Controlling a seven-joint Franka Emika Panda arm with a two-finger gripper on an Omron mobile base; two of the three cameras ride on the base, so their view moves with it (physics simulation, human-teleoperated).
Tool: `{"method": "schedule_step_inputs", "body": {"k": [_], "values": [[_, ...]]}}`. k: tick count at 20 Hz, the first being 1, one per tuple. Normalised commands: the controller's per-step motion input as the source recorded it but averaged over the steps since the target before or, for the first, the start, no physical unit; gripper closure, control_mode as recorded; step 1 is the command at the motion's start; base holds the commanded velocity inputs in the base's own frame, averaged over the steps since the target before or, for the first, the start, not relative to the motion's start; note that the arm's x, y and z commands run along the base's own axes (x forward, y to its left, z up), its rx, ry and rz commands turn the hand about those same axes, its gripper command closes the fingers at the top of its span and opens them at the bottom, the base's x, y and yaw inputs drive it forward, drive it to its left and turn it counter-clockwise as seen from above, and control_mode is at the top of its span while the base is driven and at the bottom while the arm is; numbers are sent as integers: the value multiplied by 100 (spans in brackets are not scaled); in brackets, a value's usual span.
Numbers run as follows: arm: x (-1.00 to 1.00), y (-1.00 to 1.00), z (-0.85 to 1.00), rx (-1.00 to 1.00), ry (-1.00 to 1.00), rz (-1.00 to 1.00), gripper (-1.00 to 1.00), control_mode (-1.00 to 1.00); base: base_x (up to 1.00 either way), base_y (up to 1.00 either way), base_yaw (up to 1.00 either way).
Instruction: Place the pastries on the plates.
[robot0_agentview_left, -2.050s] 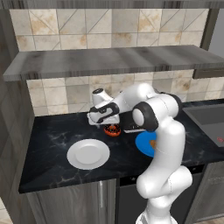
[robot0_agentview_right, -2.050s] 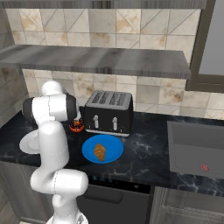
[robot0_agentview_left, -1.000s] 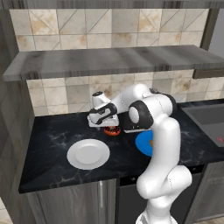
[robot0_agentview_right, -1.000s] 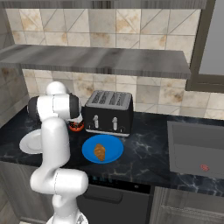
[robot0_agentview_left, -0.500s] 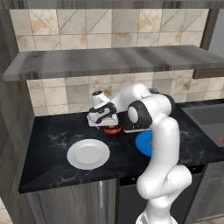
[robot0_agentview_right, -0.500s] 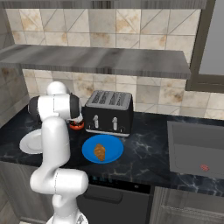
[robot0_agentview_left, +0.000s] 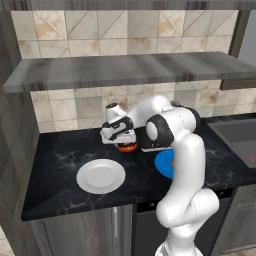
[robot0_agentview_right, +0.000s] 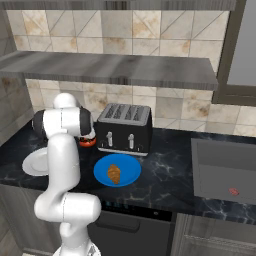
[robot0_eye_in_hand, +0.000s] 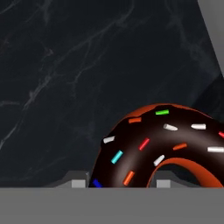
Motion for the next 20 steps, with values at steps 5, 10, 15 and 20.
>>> {"method": "schedule_step_inputs", "body": {"k": [5,10,15,20], "values": [[-3,8,7,0,-6,0,100,-100,0,0,0],[-17,20,31,0,-16,0,100,-100,0,0,0],[-46,3,22,0,-6,0,100,-100,0,0,0],[-77,0,24,0,-1,0,100,-100,0,0,0]]}}
